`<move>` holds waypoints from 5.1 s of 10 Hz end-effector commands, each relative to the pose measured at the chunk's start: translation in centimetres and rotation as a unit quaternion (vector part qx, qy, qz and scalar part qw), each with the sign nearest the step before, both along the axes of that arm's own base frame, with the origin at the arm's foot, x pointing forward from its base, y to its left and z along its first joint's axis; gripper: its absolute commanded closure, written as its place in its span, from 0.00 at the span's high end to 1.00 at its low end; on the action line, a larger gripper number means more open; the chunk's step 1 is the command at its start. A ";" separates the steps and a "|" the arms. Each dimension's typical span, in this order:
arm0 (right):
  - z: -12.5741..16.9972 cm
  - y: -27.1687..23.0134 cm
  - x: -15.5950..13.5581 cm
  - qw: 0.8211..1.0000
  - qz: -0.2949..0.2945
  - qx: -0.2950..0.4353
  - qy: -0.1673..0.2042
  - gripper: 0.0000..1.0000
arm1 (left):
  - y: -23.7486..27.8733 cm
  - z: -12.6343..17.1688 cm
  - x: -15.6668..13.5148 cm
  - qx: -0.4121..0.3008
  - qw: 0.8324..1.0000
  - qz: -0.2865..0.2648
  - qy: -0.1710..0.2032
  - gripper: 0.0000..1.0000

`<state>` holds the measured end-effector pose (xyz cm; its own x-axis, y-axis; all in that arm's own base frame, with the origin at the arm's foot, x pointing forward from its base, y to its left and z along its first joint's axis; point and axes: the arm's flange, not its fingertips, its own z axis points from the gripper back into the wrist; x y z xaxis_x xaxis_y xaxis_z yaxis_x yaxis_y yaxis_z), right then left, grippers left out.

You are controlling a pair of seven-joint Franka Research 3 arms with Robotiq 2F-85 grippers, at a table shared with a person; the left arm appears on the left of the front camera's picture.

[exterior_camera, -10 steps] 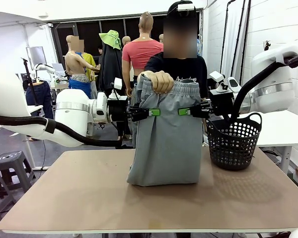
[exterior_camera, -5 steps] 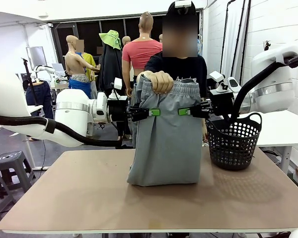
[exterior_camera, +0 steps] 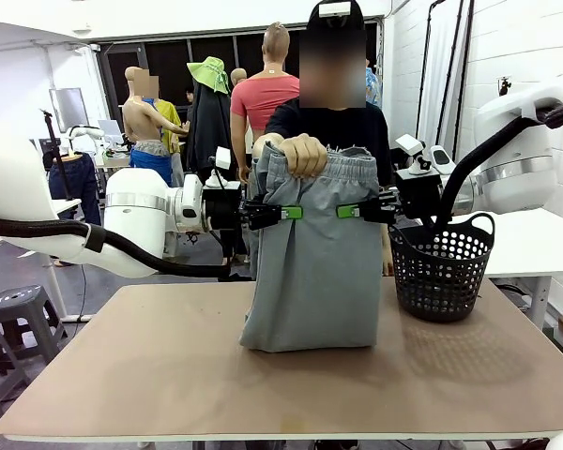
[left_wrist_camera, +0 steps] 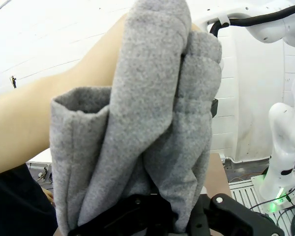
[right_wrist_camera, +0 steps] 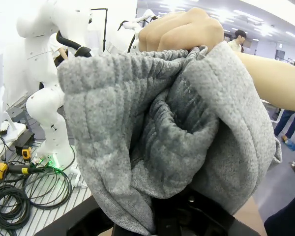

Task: Fold the training pants.
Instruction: Release the ends of the Training pants and then grab the overlapped ends.

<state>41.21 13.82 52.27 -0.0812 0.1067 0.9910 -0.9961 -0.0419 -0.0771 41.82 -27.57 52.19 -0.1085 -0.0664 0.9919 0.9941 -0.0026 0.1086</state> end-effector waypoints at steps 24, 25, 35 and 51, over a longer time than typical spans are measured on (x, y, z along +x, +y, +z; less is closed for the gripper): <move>0.8 -4.6 -0.8 0.994 -0.106 -0.002 0.012 1.00 | 4.1 1.3 -1.5 -0.007 0.991 0.124 -0.044 1.00; 0.8 -5.0 -0.9 0.994 -0.112 0.000 0.013 1.00 | 4.0 1.3 -1.5 -0.010 0.990 0.132 -0.046 1.00; 0.8 -5.2 -0.9 0.991 -0.131 0.026 0.013 1.00 | 4.9 1.3 -2.6 -0.015 0.972 0.211 -0.107 1.00; 1.5 -4.4 0.1 0.996 0.014 0.059 0.067 1.00 | 2.6 1.9 -2.4 -0.048 0.997 0.003 -0.057 1.00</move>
<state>41.33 9.01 53.39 0.0491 -0.0350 0.9982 -0.9980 -0.0424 0.0477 39.12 -24.83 53.47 -0.2382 0.0350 0.9706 0.9702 0.0548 0.2361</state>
